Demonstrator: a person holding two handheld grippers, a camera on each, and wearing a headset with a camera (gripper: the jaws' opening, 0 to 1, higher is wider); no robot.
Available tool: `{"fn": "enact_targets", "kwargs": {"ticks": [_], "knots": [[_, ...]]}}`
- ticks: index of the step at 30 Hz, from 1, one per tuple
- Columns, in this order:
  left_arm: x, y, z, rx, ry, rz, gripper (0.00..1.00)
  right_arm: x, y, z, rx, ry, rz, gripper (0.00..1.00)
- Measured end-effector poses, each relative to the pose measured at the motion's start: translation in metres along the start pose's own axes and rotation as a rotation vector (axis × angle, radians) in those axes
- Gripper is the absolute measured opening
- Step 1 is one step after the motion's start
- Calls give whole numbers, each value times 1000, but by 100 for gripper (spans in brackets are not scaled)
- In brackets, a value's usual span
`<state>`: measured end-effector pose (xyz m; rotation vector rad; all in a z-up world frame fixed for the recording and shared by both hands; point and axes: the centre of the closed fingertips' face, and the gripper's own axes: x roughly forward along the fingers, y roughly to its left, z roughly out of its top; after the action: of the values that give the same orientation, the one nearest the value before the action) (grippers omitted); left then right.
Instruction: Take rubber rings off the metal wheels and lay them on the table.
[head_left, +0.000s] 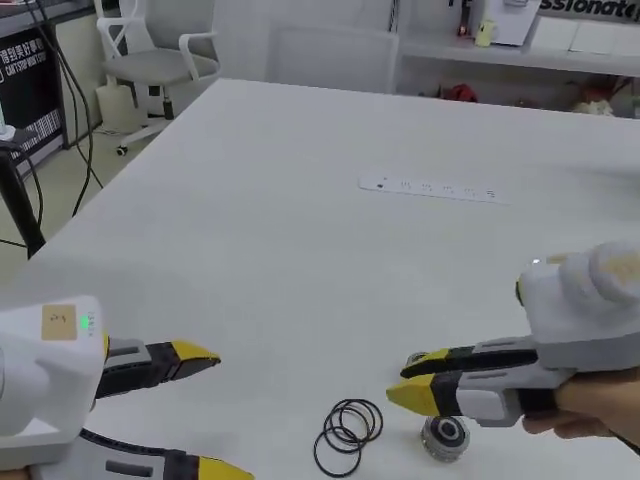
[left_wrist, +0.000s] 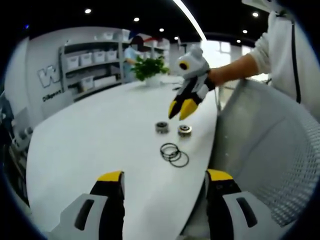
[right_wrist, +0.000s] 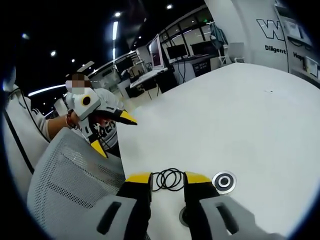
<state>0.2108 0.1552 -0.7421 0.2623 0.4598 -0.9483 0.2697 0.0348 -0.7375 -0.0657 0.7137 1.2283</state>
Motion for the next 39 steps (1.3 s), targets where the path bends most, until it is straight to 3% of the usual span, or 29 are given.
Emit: {"fn": "enact_targets", "kwargs": {"ticks": [8,20,30,39], "knots": [[-1,-1,4,3,-4,0,70,-30,2,12,-39,-61,-19,35],[-6,-3,10,-14,-23,11,79,-58,6,15,-104,-108,-38,55],[-8,-3,14,-49,-45,34,91,-83,1,10,-124,-167,-64,75],[-9,-3,17,-81,-50,44,96,-100,-9,-4,-129,-162,-110,87]]}}
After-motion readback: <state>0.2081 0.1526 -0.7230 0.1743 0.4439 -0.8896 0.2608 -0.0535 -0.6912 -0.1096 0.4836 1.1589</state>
